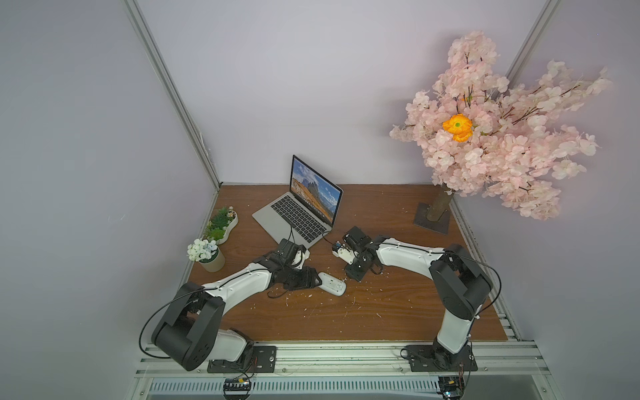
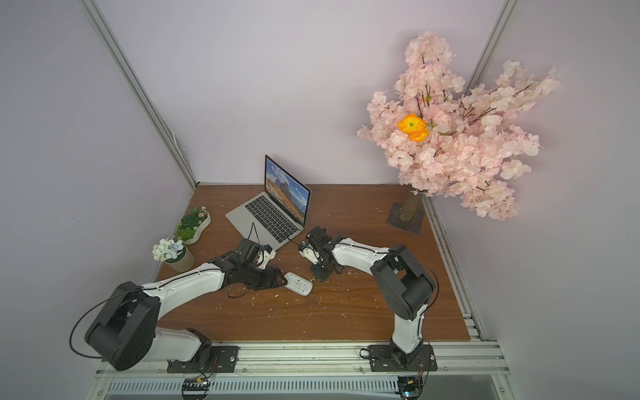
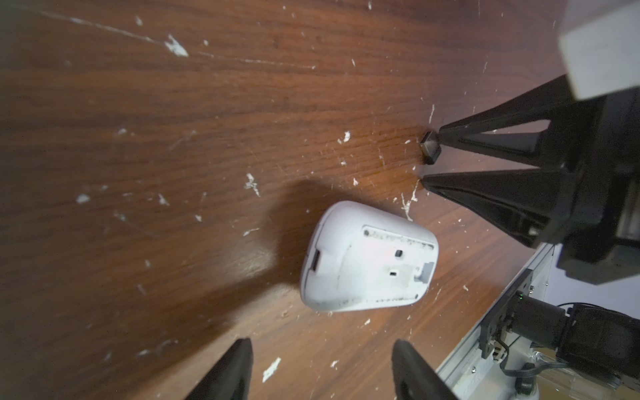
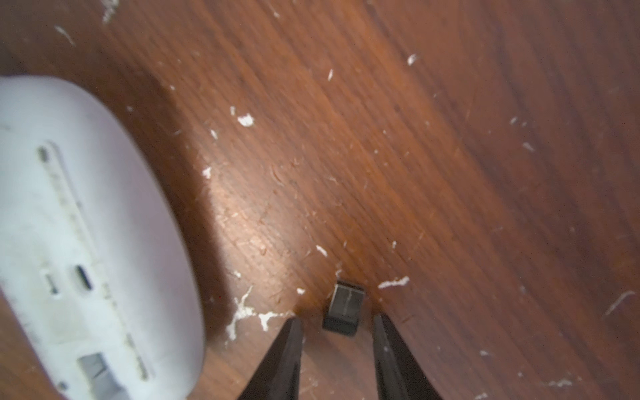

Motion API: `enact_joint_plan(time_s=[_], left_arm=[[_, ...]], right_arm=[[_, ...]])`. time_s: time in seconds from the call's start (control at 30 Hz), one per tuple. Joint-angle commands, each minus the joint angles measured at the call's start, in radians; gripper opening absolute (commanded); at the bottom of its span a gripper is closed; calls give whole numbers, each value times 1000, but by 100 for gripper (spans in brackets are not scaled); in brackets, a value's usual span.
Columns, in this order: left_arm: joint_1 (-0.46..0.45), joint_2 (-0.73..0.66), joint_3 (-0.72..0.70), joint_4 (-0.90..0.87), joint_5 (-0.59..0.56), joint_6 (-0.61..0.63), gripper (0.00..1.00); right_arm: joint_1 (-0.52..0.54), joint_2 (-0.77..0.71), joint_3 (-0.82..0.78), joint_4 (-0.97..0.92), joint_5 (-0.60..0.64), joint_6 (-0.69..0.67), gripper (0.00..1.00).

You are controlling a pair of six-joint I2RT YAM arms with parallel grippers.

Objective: Remove the wireless mouse receiver from the laptop
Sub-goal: Pick up the USB plug at the center of the board.

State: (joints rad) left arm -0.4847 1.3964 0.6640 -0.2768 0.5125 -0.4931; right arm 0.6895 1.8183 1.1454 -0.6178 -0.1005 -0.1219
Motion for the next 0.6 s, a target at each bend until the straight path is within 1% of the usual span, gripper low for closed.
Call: enact_joint_plan(time_s=[0.0,0.17,0.27,0.57], left_arm=[[12,13,18,-21,6,19,67],[15,21,25,-22,9,25,67],[18,25,26,-21,11,28,67],[26,35,29,-21,15,40,67]], right_arm=[[-1,60,-6,-52,11,48,38],[2,90,19,-65,26,100,38],[3,107,34,-81,43,124,36],[15,131,56,-129,75,157,30]])
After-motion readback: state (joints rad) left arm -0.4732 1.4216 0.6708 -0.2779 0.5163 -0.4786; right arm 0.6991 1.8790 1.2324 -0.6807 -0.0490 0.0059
